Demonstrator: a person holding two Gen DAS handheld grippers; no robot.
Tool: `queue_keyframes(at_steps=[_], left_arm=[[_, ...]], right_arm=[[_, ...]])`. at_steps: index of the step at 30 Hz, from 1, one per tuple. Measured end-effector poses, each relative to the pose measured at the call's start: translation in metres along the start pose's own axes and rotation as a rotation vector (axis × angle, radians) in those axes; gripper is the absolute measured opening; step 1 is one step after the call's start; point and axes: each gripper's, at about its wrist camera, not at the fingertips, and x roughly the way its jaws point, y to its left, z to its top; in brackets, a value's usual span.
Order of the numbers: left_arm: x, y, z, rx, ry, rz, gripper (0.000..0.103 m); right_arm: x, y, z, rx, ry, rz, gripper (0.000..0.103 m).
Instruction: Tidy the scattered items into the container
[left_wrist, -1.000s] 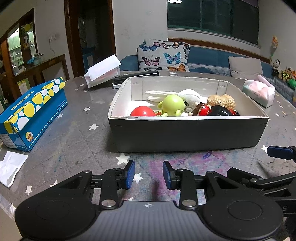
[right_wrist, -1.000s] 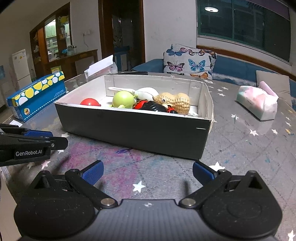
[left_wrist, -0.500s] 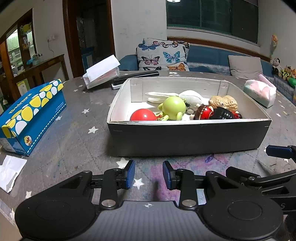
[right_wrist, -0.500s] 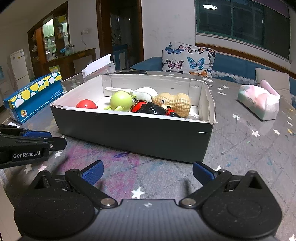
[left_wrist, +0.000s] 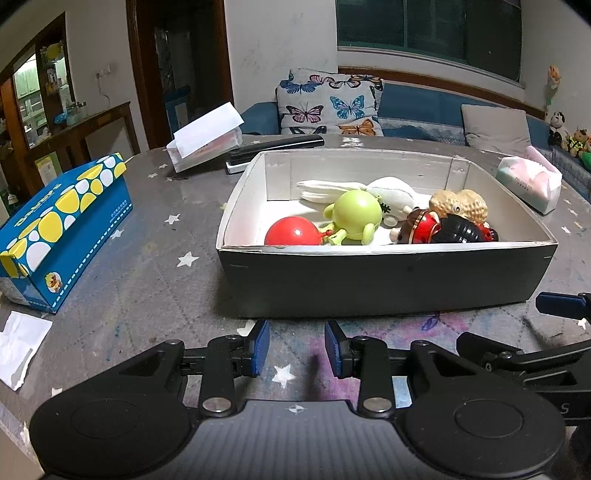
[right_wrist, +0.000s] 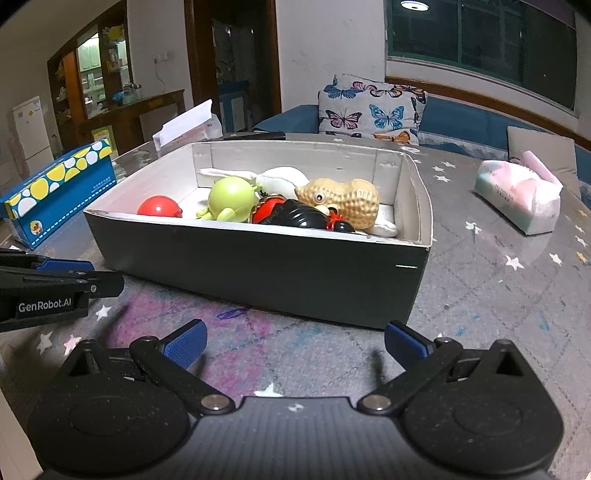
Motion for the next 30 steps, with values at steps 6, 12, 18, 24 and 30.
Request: queue_keyframes(at_steps=[6,12,18,24,30], left_arm=[[0.006,-0.002,0.002,0.004,0.013,0.001,0.035],[0.01,-0.003,0.005,0.007,0.019,0.002,0.035],[0.012,-0.004,0.007,0.01,0.021,0.002,0.035],[0.015,-0.004,0.008,0.008,0.029,0.006,0.035],[0.016,-0.004,0.008,0.01,0.032,0.008,0.035]], right_arm=[[0.005,-0.002,0.001,0.011,0.009,-0.004,0.103],[0.01,-0.004,0.002,0.022,0.021,-0.008,0.103],[0.013,-0.003,0.003,0.023,0.026,-0.005,0.103],[0.017,-0.002,0.004,0.024,0.034,-0.002,0.103],[0.018,-0.002,0.004,0.028,0.038,-0.004,0.103]])
